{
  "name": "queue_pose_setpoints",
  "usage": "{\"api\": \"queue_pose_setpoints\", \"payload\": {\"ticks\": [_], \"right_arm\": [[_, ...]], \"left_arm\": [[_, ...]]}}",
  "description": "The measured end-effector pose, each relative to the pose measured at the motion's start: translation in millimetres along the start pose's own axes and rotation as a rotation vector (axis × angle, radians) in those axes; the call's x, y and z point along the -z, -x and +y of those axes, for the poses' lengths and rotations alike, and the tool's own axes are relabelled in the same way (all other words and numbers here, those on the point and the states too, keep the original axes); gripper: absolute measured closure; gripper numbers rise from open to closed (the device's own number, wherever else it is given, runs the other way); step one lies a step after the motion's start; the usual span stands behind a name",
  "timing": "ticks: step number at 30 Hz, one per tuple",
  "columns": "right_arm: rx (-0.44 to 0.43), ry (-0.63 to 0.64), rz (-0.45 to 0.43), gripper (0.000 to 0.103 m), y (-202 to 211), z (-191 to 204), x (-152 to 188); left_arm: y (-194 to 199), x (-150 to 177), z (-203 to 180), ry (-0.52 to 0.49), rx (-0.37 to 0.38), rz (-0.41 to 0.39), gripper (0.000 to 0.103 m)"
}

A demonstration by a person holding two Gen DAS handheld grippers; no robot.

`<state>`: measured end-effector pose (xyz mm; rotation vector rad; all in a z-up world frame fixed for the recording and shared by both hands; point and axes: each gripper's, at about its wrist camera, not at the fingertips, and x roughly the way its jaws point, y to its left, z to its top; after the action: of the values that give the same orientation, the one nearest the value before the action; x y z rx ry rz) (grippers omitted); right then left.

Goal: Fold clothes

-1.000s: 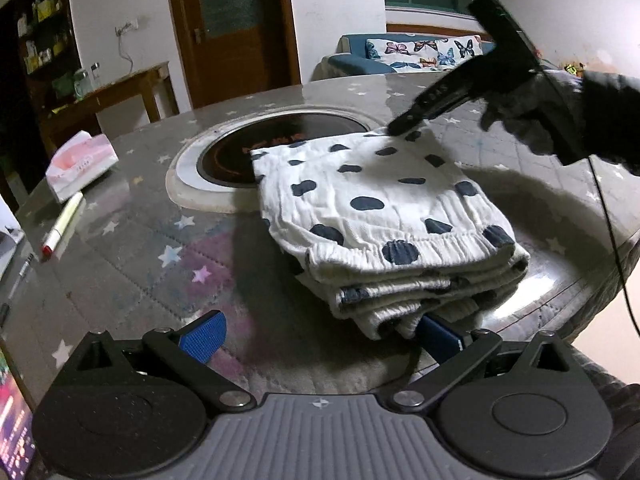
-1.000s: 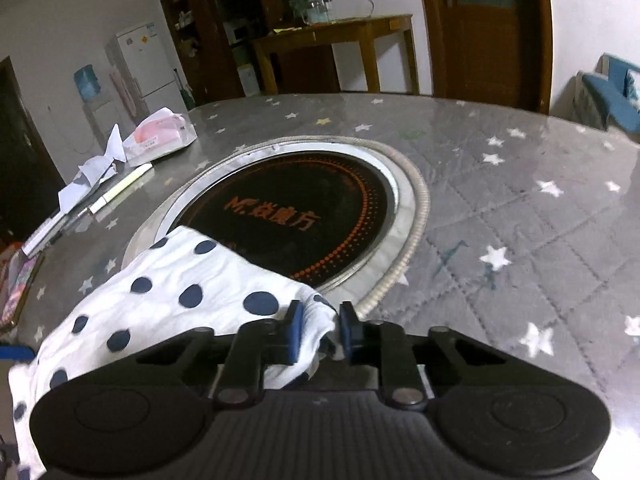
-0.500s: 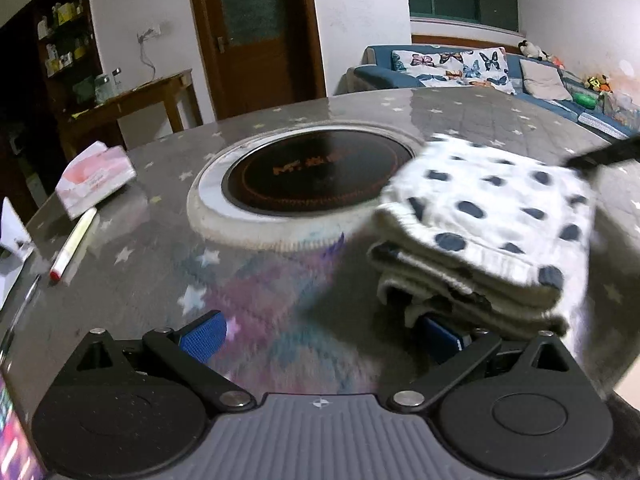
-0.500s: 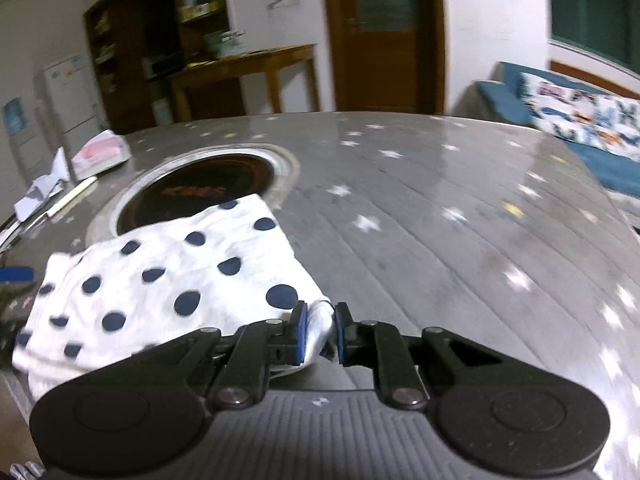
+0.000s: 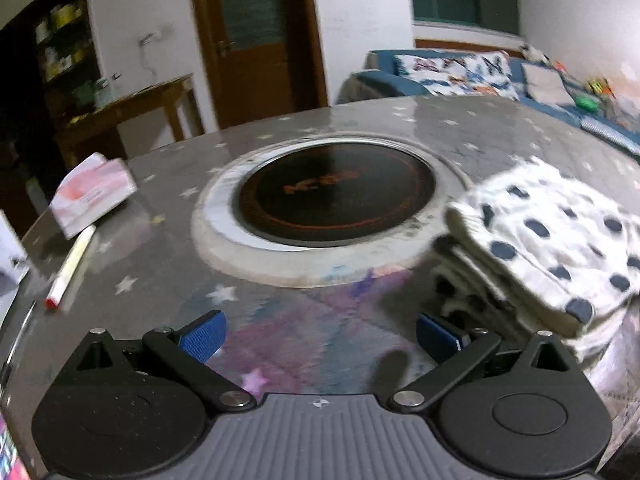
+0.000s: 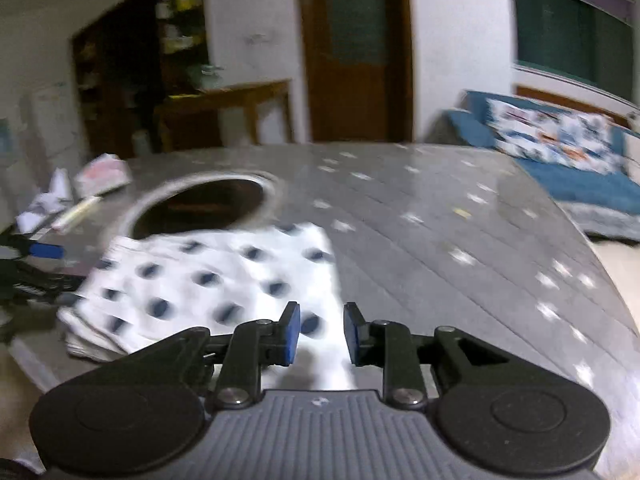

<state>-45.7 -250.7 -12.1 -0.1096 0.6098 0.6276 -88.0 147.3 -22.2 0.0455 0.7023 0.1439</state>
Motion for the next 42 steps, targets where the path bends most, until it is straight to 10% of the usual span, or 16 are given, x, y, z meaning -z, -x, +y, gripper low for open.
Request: {"api": "queue_pose_setpoints", "payload": {"ticks": [13, 31, 42], "right_arm": [[-0.387, 0.365, 0.060, 0.079, -55.8, 124.2, -5.1], [-0.334, 0.928, 0.024, 0.045, -34.6, 188.3, 40.1], [-0.286, 0.901, -0.074, 0.077, -43.3, 203.4, 42.3]], "left_arm": [[15.3, -23.6, 3.9, 0.235, 0.154, 0.018, 0.000], [3.4, -33.4, -18.4, 0.411, 0.230, 0.126, 0.000], [-0.5, -21.7, -8.1, 0.601, 0.284, 0.195, 0.000]]}}
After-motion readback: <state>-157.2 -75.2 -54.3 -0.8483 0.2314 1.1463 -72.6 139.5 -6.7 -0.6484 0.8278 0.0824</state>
